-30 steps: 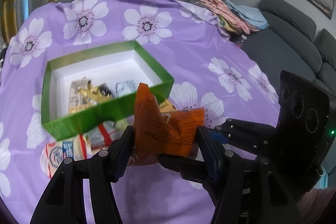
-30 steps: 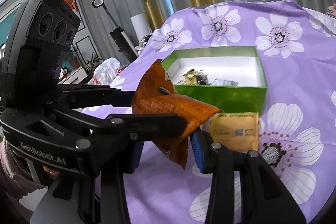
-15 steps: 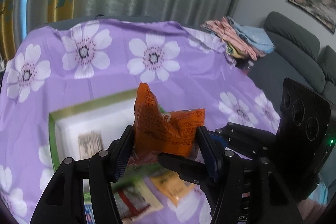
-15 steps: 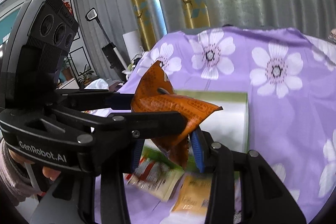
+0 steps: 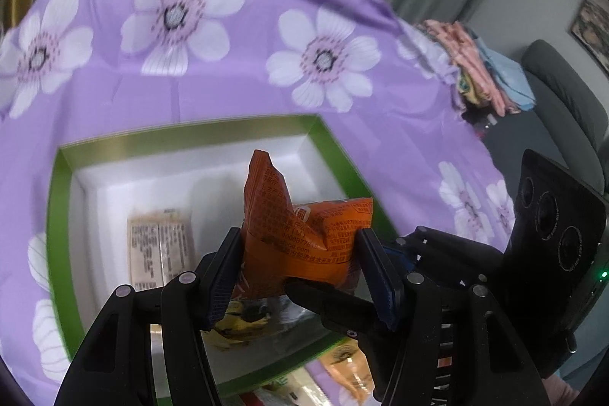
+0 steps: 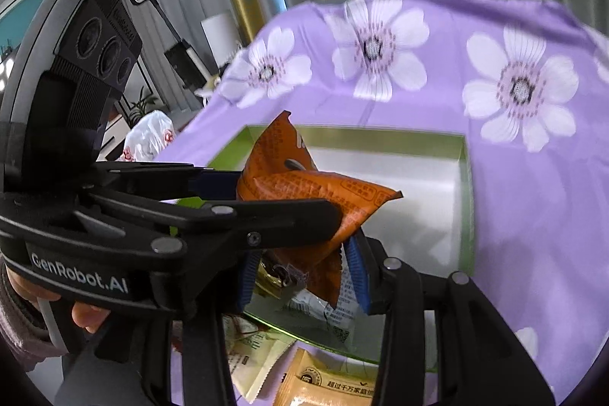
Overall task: Organize snacks
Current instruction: 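Lower the orange packet into the green box and open the left tool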
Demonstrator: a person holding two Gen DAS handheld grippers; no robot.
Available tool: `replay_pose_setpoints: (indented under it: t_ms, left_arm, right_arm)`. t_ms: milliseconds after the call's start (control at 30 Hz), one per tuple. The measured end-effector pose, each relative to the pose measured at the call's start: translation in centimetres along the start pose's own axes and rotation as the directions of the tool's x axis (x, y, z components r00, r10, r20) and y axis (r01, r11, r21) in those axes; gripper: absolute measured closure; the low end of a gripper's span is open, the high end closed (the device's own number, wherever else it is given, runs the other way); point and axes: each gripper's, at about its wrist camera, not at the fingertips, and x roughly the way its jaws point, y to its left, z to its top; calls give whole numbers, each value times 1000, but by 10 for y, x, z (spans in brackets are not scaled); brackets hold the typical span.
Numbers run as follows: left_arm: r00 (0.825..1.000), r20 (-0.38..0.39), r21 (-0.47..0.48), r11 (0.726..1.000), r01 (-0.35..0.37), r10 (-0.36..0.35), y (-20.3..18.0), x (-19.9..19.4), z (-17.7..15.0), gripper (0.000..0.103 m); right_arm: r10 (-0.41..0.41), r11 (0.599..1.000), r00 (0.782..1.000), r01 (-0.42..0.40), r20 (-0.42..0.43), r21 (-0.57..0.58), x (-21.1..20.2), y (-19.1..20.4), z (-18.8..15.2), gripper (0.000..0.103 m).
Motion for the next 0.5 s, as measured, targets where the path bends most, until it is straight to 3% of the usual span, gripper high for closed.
replay_pose_setpoints:
  t_ms: [233,400,500]
  left_arm:
    - [1000,-17,-69,997,21,-22,18,8,-7,42]
    - [1000,-11,-76,997,-13,13,13,4,-10,39]
    - [997,2,-46,996,-74,74,5,-4,-13,32]
  right_arm:
    - [-28,1000,998,28,-64,-4,21,2,-6,58]
    - [-45,999,996,46,-75,16,21,2,-6,52]
    - [-90,996,994,89,-64,-14,12,9,-8,49]
